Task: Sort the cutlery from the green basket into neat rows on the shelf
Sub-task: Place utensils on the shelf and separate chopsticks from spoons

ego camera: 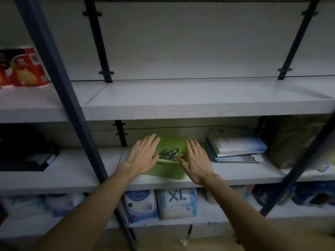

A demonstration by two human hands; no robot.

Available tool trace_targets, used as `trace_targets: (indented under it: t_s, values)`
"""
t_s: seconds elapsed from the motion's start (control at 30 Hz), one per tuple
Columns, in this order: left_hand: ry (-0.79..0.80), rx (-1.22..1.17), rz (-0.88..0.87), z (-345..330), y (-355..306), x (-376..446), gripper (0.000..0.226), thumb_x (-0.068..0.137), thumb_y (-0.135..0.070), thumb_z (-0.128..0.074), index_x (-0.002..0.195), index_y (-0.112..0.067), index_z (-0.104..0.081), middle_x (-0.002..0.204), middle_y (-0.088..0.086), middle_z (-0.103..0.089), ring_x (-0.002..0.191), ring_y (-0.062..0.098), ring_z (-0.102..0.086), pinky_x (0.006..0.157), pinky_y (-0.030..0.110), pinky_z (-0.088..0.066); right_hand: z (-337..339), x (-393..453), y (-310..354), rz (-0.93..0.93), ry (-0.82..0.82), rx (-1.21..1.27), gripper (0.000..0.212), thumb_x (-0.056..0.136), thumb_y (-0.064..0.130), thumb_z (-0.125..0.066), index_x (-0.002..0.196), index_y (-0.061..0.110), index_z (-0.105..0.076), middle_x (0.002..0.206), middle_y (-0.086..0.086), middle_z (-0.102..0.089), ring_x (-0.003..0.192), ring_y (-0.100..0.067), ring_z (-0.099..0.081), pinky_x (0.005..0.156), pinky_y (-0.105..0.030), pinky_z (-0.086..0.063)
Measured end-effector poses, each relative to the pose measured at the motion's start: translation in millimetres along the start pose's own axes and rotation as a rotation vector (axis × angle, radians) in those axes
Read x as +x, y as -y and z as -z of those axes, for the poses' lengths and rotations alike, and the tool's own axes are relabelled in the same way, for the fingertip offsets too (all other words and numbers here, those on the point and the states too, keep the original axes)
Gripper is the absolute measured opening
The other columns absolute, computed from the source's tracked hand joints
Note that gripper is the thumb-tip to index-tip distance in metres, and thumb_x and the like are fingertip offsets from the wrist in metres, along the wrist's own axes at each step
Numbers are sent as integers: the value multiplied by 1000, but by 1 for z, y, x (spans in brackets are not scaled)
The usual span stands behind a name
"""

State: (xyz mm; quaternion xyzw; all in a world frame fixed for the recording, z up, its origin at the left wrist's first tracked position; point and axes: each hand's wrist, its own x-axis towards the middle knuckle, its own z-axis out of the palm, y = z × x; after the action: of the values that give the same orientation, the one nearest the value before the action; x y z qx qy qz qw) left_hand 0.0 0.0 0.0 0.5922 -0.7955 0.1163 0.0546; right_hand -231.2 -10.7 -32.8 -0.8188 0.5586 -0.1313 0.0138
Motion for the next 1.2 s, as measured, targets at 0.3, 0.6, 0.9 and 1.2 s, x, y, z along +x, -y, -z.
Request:
trace_targets:
  t_s: [0.3, 0.6, 0.9, 1.2]
  values:
    - [338, -90, 174, -57, 18, 58, 57, 103, -32, -53, 151, -11, -31, 153, 10, -40, 129, 30, -52, 96, 42, -49, -27, 72, -15, -25, 187, 149, 70, 107, 42, -36, 161, 10, -5, 166, -12, -16, 152, -30, -20, 119, -42, -28]
    - [638, -214, 264, -121, 39, 119, 90, 88, -62, -65, 156, -16, -29, 161, 5, -35, 143, 29, -40, 113, 44, -40, -87, 144, -38, 39, 545, 33, 59, 91, 53, -64, 135, 17, -51, 128, -8, -61, 110, -27, -63, 92, -37, -53]
    - [850, -184, 189, -154, 50, 144, 115, 67, -84, -67, 157, -26, -26, 161, 1, -35, 142, 27, -41, 112, 44, -42, -123, 170, -39, 164, 634, -307, 54, 96, 49, -55, 137, 15, -53, 136, -5, -61, 123, -24, -60, 97, -35, -49]
    - [836, -240, 115, -173, 58, 150, 64, 82, -59, -73, 132, -25, -53, 122, 1, -63, 104, 21, -61, 79, 31, -49, -127, 175, -36, 109, 583, -384, 31, 101, 34, -53, 122, 12, -63, 128, -10, -62, 116, -26, -60, 90, -35, -50]
